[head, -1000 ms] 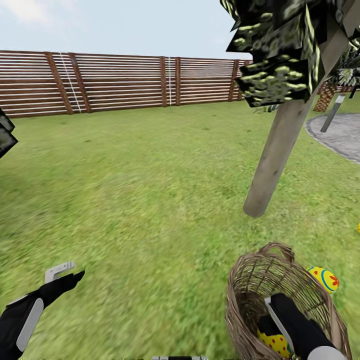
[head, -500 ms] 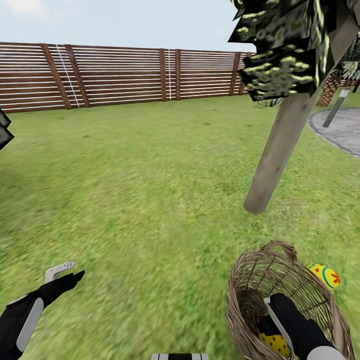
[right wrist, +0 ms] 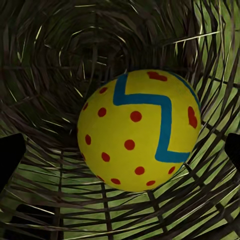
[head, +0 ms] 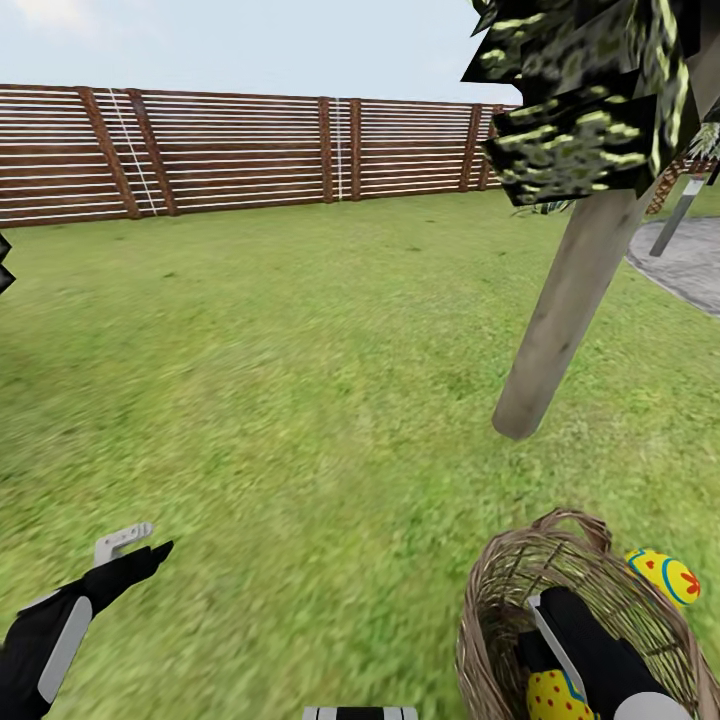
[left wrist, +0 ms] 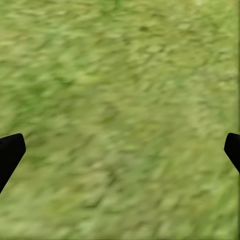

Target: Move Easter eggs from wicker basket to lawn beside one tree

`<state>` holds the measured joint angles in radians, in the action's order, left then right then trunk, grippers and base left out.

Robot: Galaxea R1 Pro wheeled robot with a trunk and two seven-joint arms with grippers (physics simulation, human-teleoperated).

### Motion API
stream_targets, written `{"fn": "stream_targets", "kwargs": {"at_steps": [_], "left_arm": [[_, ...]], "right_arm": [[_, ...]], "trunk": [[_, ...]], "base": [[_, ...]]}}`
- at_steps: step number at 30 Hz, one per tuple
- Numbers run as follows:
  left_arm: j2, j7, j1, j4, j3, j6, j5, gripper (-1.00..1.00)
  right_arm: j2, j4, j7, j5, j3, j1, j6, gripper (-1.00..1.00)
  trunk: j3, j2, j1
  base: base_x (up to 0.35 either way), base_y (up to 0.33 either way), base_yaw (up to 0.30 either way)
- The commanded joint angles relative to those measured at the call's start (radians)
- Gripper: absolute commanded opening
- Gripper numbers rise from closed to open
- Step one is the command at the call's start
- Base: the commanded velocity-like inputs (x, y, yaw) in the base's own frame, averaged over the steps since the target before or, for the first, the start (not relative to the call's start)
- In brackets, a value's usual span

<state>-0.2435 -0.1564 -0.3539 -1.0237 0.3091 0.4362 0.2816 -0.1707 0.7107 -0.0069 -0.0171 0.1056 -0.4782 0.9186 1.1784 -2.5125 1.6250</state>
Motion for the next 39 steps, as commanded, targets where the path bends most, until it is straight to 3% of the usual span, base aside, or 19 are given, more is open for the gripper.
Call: {"fn": "stream_targets", "kwargs": {"at_steps": [1, 27, 30, 31, 33, 39], "left_arm": [[0.001, -0.003, 0.000, -0.002, 0.002, 0.007, 0.006, 1.00], [0.003, -0.003, 0.000, -0.001, 0.002, 0.009, 0.005, 1.00], [0.003, -0.003, 0.000, 0.000, 0.002, 0.009, 0.005, 1.00], [0.003, -0.003, 0.000, 0.000, 0.001, 0.009, 0.005, 1.00], [0.003, -0.003, 0.000, 0.000, 0.001, 0.009, 0.004, 1.00], [0.017, -0.003, 0.000, 0.001, 0.001, 0.010, 0.004, 1.00]], "right_arm": [[-0.001, 0.001, -0.001, -0.001, 0.005, 0.000, 0.005, 1.00], [-0.012, 0.004, -0.001, 0.002, 0.000, 0.000, -0.001, 1.00], [-0.013, 0.006, -0.001, 0.002, -0.031, 0.000, -0.001, 1.00], [-0.012, 0.009, -0.001, 0.001, -0.079, -0.001, -0.001, 1.00], [-0.011, 0.011, -0.001, 0.001, -0.111, -0.001, 0.000, 1.00], [-0.008, 0.012, -0.001, -0.002, -0.125, -0.001, 0.000, 1.00]], "trunk": [[0.001, 0.000, 0.000], [0.101, -0.006, 0.012], [0.113, -0.007, 0.013], [0.117, -0.007, 0.013], [0.125, -0.008, 0.014], [0.148, -0.009, 0.017]], "base": [[0.003, 0.000, 0.000], [0.000, 0.000, 0.000], [0.000, 0.000, 0.000], [0.000, 0.000, 0.000], [0.000, 0.000, 0.000], [0.000, 0.000, 0.000]]}}
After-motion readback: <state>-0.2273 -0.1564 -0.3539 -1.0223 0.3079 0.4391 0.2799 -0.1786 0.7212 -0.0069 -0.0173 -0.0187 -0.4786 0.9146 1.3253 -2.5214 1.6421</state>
